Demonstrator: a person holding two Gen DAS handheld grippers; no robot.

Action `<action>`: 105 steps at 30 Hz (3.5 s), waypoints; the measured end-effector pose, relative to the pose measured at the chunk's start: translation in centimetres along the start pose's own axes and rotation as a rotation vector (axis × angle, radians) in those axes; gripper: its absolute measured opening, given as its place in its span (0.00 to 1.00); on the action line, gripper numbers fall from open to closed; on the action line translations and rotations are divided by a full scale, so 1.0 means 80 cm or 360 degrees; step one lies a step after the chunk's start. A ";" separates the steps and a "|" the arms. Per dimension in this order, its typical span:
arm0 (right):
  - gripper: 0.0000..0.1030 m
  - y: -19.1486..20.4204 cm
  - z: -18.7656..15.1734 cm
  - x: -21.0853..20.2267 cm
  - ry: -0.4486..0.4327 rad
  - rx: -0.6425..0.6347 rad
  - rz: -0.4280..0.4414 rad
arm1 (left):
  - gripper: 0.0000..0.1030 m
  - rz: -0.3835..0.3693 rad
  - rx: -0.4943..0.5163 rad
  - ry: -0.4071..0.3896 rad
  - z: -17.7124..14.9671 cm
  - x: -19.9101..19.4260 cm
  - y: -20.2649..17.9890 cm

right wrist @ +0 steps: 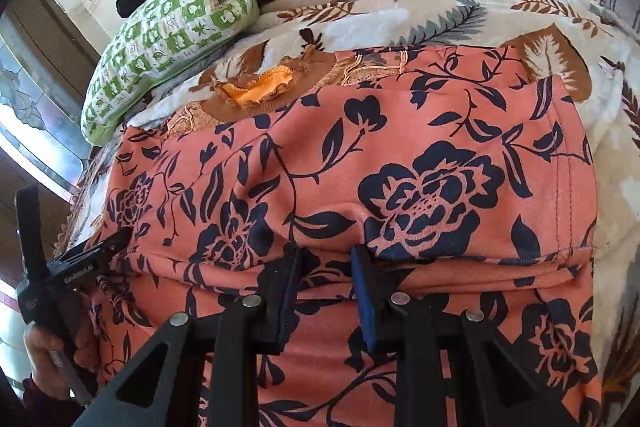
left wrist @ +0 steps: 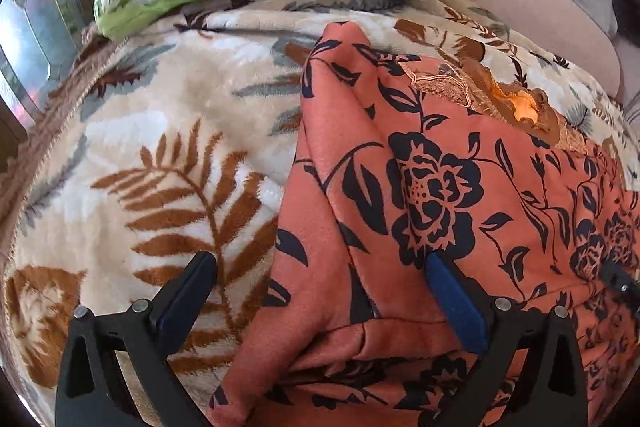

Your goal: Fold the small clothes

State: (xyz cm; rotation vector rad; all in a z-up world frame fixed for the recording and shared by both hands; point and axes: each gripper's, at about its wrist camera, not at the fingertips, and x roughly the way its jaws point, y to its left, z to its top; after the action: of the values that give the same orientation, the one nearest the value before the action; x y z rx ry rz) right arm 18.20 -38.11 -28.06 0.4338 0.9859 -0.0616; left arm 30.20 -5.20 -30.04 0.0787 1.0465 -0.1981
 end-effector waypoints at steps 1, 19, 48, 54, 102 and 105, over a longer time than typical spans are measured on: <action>0.29 0.000 0.000 0.001 0.0002 0.0006 0.0003 | 1.00 -0.0006 0.0003 -0.0005 -0.001 -0.001 0.001; 0.31 -0.035 -0.099 -0.070 -0.0081 -0.0055 0.0145 | 1.00 0.0119 0.0099 -0.0042 -0.072 -0.050 0.024; 0.32 -0.044 -0.204 -0.136 0.0296 -0.0044 0.0230 | 1.00 0.0321 0.0129 0.0015 -0.267 -0.144 0.010; 0.32 -0.051 -0.220 -0.143 0.0383 -0.0086 0.0302 | 1.00 0.0209 -0.0122 0.0049 -0.257 -0.187 0.069; 0.15 -0.142 -0.216 -0.199 0.0010 0.0217 0.0385 | 0.08 -0.0264 -0.0058 0.0180 -0.213 -0.165 0.065; 0.15 -0.147 -0.214 -0.195 0.0017 0.0258 0.0393 | 0.08 -0.0295 -0.0052 0.0145 -0.206 -0.174 0.062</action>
State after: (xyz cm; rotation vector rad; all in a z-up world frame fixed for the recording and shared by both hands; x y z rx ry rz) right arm -6.97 -44.56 -27.27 0.7025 0.9348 0.0845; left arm 10.46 4.03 -26.39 -0.0399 1.1482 -0.3480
